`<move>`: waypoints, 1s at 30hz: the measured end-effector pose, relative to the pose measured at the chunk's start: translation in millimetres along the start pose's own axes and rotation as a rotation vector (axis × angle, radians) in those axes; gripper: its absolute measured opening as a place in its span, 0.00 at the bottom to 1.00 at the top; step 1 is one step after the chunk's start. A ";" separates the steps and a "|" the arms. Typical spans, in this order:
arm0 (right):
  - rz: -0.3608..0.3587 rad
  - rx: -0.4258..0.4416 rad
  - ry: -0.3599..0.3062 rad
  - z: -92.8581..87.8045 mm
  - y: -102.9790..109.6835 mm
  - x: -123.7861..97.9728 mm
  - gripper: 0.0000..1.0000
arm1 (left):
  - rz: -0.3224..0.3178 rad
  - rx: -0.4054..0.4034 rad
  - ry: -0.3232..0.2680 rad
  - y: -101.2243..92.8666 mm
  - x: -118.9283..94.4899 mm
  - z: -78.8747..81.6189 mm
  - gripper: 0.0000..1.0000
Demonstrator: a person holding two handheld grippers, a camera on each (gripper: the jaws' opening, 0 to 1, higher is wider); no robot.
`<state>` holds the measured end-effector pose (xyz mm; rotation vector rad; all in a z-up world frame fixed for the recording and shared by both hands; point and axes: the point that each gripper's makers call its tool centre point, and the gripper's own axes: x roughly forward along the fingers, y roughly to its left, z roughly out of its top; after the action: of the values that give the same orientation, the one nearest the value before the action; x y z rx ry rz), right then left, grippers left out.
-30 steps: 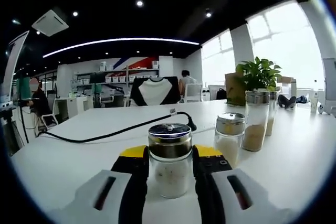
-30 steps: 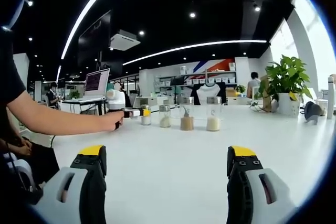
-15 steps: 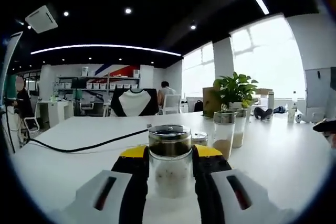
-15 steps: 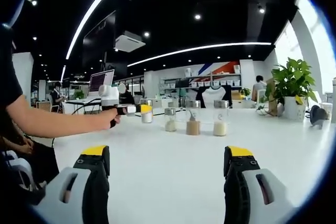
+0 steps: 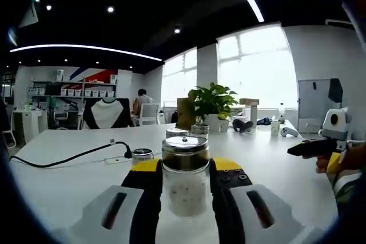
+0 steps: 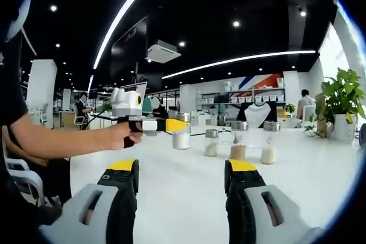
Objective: Rotate the seasoning bottle until the label or dispensing opening points toward the visible target arrow and the bottle remains upright within the marked orientation range
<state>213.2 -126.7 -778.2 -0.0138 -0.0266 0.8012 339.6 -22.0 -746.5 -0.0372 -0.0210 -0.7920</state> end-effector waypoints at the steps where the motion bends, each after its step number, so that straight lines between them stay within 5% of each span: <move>1: 0.008 0.002 0.006 -1.1 0.9 1.4 0.60 | -0.014 -0.005 -0.001 -4.8 -0.5 0.5 0.33; 13: 0.065 -0.022 0.076 -13.3 5.5 22.6 0.53 | -0.123 -0.010 0.002 -50.1 -10.6 -1.9 0.34; 30: 0.206 0.012 0.059 -8.3 29.4 39.3 0.41 | -0.418 -0.035 -0.033 -119.2 -32.6 3.7 0.34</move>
<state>219.7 -78.1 -786.4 -0.0289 0.0359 1.0062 231.8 -82.3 -740.9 -0.0805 -0.0471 -1.2096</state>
